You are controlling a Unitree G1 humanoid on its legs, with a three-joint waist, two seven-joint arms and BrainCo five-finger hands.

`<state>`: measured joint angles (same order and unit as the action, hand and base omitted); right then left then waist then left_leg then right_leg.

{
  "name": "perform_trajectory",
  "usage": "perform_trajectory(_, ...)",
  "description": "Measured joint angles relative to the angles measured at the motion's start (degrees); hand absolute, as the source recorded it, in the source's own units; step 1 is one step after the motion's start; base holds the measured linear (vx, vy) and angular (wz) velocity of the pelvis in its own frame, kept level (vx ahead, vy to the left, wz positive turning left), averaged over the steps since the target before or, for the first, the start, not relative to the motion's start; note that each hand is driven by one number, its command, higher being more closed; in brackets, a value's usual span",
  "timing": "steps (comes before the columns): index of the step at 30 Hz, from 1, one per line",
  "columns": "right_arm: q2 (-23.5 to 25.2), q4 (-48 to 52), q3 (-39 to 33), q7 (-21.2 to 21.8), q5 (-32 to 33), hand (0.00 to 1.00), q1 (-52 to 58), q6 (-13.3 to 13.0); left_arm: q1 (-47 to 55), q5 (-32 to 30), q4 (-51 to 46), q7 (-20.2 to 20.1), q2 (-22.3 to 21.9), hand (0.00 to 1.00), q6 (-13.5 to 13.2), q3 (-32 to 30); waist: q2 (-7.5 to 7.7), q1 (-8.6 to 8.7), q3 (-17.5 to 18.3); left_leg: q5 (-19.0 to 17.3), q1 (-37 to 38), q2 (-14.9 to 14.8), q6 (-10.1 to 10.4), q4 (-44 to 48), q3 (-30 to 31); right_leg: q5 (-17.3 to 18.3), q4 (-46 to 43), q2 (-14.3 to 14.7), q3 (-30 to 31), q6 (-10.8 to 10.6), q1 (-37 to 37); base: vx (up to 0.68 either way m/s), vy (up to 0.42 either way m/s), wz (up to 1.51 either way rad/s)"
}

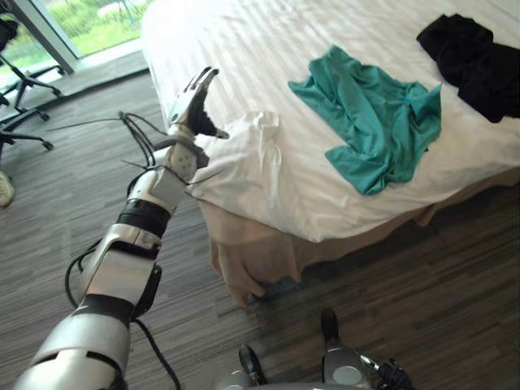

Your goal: Tidy the bed and pick cloth on bed and put in laundry

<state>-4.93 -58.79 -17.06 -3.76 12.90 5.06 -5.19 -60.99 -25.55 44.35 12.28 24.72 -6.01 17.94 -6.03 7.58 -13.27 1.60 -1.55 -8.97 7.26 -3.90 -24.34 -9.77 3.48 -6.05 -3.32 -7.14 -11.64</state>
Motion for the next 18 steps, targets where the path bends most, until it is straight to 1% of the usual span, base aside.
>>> perform_trajectory(1,0.1,0.4,0.1,-0.1,0.0,0.0,-0.3,0.0,-1.6,0.0,1.4,-0.1,-0.7,0.0,0.6,0.0,0.17,0.0,-0.5,0.0,-1.3,0.0,0.0,0.1,-1.1,0.0,-0.3,0.0,0.5,0.0,-1.4,-0.02,0.001,-0.16)
perform_trajectory(4,0.3,1.3,0.4,-0.7,0.0,0.0,-0.3,0.0,-4.0,0.0,3.9,-0.5,-1.1,0.0,0.9,0.0,0.71,-0.29,-1.6,0.0,-2.3,0.0,0.0,0.3,-1.9,-0.3,-0.6,0.0,1.3,-0.1,-3.3,0.03,-0.002,-0.15)
perform_trajectory(7,0.5,2.6,1.9,-1.4,0.1,0.0,-0.4,0.0,-6.0,0.0,7.2,-1.3,-2.4,0.0,1.9,0.0,1.83,-0.49,-3.3,0.0,-3.7,-0.3,0.0,1.2,-2.9,-0.3,-1.5,-0.1,1.9,-0.1,-5.0,0.01,-0.004,-0.06)
perform_trajectory(9,0.5,3.3,3.0,-1.6,0.4,0.0,-0.4,0.0,-6.5,-1.7,9.1,-2.3,-3.2,0.0,3.1,0.0,2.47,-0.71,-4.0,-0.1,-4.8,-0.6,0.1,1.8,-3.6,-0.3,-2.3,-0.2,2.1,-0.1,-6.4,0.0,0.0,0.0)
perform_trajectory(11,0.5,3.6,3.8,-1.6,0.6,0.0,-0.5,0.0,-7.1,-2.4,11.2,-2.5,-3.4,0.0,3.7,-0.2,3.06,-0.73,-4.6,-0.1,-5.7,-0.7,0.0,2.2,-4.1,-0.3,-2.5,-0.2,2.1,-0.1,-7.2,0.0,0.0,0.0)
perform_trajectory(12,0.5,3.6,4.1,-1.7,0.6,0.0,-0.6,0.0,-7.4,-2.7,12.1,-2.9,-3.4,0.0,4.1,-0.4,3.34,-0.87,-4.8,-0.1,-6.0,-0.7,0.0,2.3,-4.1,-0.3,-2.5,-0.2,2.1,-0.1,-7.6,0.0,0.0,0.0)
perform_trajectory(13,0.5,3.7,4.3,-1.8,0.7,0.0,-0.5,0.1,-7.5,-3.6,12.8,-3.8,-3.9,0.0,5.2,-0.8,3.43,-1.38,-4.9,-0.1,-6.6,-0.9,0.0,2.6,-4.2,-0.4,-2.6,-0.2,2.1,0.0,-8.1,0.0,0.0,0.0)
perform_trajectory(14,0.3,3.7,4.7,-1.9,0.8,0.0,-0.3,0.1,-7.6,-4.0,13.2,-4.1,-4.1,0.0,5.5,-0.9,3.43,-1.8,-4.9,-0.1,-6.7,-1.0,0.0,2.7,-4.4,-0.4,-2.6,-0.2,2.1,0.0,-8.2,0.0,0.0,0.0)
perform_trajectory(15,-0.1,3.7,5.3,-1.9,1.0,0.0,-0.2,0.2,-7.6,-5.2,14.1,-5.0,-4.3,1.0,5.6,-1.9,3.44,-2.13,-4.9,-0.1,-6.8,-1.1,0.0,2.8,-4.7,-0.4,-2.7,-0.1,2.1,0.0,-8.3,0.0,0.0,0.0)
perform_trajectory(16,-0.2,3.7,5.8,-1.9,1.1,0.0,-0.2,0.3,-7.6,-6.4,14.8,-6.4,-4.3,1.0,5.9,-3.4,3.44,-2.14,-4.9,-0.1,-6.8,-1.1,0.1,2.8,-4.9,-0.4,-2.7,-0.1,2.1,0.0,-8.3,0.0,0.0,0.0)
perform_trajectory(18,-0.4,3.7,6.0,-1.9,1.1,0.0,-0.2,0.4,-7.6,-6.7,14.9,-7.5,-4.3,1.0,5.9,-4.1,3.45,-2.23,-4.9,-0.2,-6.9,-1.1,0.0,2.8,-4.9,-0.4,-2.7,-0.2,2.0,0.0,-8.4,0.0,-0.001,0.02)
